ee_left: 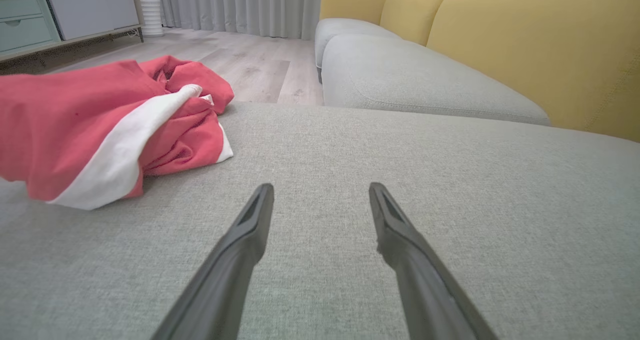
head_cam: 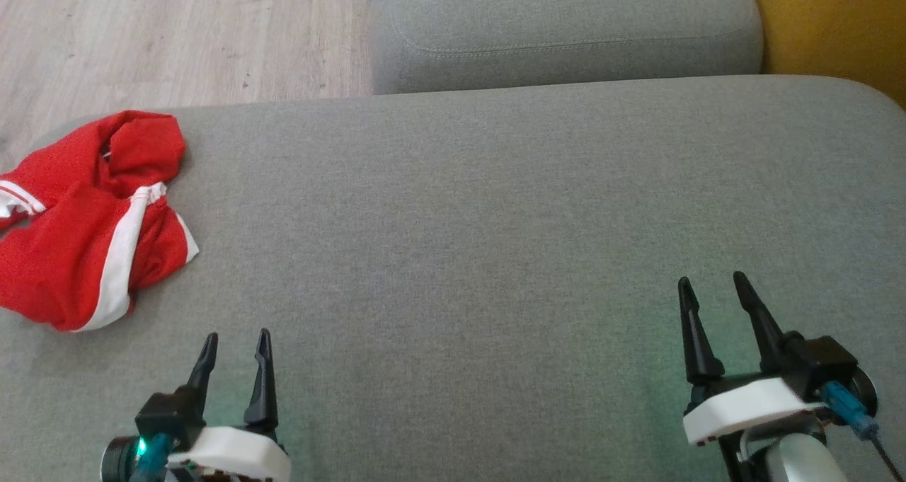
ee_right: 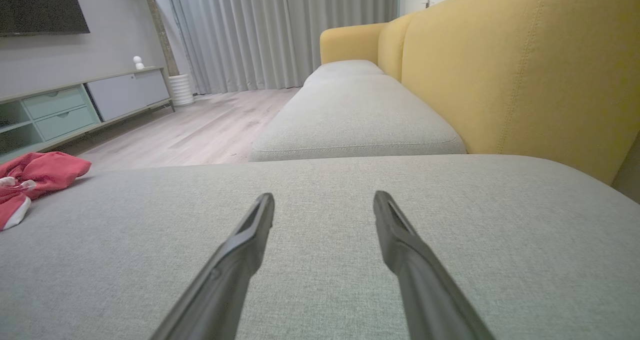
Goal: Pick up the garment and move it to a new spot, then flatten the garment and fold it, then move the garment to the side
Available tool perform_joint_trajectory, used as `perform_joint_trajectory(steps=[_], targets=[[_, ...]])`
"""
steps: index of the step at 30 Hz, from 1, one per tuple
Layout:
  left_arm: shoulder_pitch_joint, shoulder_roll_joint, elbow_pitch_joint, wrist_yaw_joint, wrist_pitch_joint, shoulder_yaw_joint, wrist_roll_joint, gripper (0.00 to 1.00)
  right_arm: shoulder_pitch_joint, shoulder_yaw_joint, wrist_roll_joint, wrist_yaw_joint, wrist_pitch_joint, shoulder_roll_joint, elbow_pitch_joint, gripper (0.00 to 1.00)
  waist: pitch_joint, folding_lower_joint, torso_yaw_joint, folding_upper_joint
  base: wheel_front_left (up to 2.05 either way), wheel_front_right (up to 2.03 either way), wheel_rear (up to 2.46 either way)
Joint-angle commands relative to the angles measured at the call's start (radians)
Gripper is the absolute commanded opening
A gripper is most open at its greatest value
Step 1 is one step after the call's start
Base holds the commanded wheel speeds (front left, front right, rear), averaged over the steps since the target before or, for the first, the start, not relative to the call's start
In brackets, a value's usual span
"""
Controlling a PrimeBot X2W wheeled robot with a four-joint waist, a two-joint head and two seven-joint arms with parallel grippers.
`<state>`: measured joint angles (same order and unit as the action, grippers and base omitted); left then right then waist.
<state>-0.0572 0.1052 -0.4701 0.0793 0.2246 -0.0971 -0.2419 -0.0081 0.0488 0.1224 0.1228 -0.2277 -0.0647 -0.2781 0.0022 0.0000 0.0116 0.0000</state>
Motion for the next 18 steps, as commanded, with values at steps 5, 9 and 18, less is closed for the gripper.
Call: perform_joint_trajectory(steps=[5,9,18], targets=[[-0.056,0.015,0.001,-0.004,0.033,0.037,0.065,1.0,-0.018,0.013,-0.065,0.008,-0.03,0.005,0.009,1.0,0.0,0.0,-0.002,0.0,0.0,0.0,0.0],[-0.058,0.013,-0.014,-0.002,0.037,0.044,0.068,1.0,-0.019,0.005,-0.067,0.008,-0.034,0.008,0.004,1.0,0.0,0.0,-0.005,0.0,0.0,0.0,0.0],[-0.068,0.009,-0.041,0.004,0.037,0.062,0.039,1.0,-0.022,-0.01,-0.026,0.008,-0.034,0.012,-0.012,1.0,0.003,0.0,-0.008,0.0,0.0,0.0,0.0]])
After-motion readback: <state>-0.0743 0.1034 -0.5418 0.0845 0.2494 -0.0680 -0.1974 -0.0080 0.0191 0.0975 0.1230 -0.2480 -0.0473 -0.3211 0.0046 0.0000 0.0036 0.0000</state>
